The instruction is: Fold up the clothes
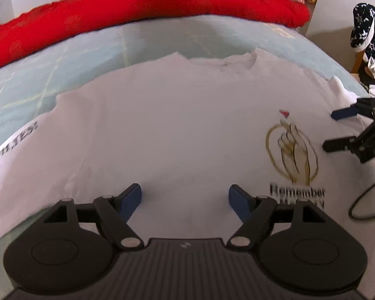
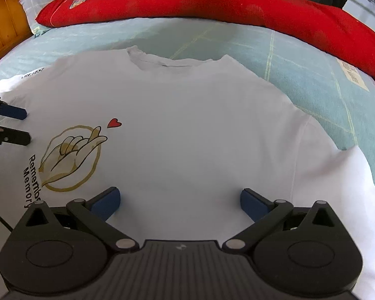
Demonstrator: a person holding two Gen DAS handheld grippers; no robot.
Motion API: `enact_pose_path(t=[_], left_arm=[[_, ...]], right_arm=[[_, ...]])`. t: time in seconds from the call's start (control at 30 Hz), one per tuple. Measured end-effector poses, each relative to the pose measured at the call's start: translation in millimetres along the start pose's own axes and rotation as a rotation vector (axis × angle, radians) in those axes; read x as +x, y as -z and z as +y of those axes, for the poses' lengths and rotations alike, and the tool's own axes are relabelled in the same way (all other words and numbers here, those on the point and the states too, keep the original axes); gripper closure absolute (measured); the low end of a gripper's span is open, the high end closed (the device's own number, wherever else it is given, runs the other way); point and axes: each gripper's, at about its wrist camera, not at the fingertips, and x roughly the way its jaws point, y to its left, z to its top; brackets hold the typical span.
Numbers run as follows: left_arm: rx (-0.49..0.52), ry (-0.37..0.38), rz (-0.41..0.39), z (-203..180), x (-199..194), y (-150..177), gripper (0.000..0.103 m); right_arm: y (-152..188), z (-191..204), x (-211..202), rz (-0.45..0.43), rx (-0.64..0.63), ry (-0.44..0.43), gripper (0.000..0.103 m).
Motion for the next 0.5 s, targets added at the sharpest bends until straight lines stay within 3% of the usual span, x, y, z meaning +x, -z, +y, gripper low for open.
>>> enact_pose_path(t=[0.2,0.33,0.5], left_arm=[[-0.064,-0.041,0.133,8.6,-36.1,48.0,0.026],[-0.095,-0.062,0.182,5.1,-52.9,60.2,0.027],[-0.081,0.029,0.166,-6.4,-54.7,53.8,0.026]], right_arm=[[2.4,-7.0,-0.7,0.015,-0.032,-0.023,0.0],[1.9,-5.7,0.3,0.019,-0.032,-0.016,0.0],[2.8,-4.8,0.2,0.019,-0.036,-0.012,0.0]])
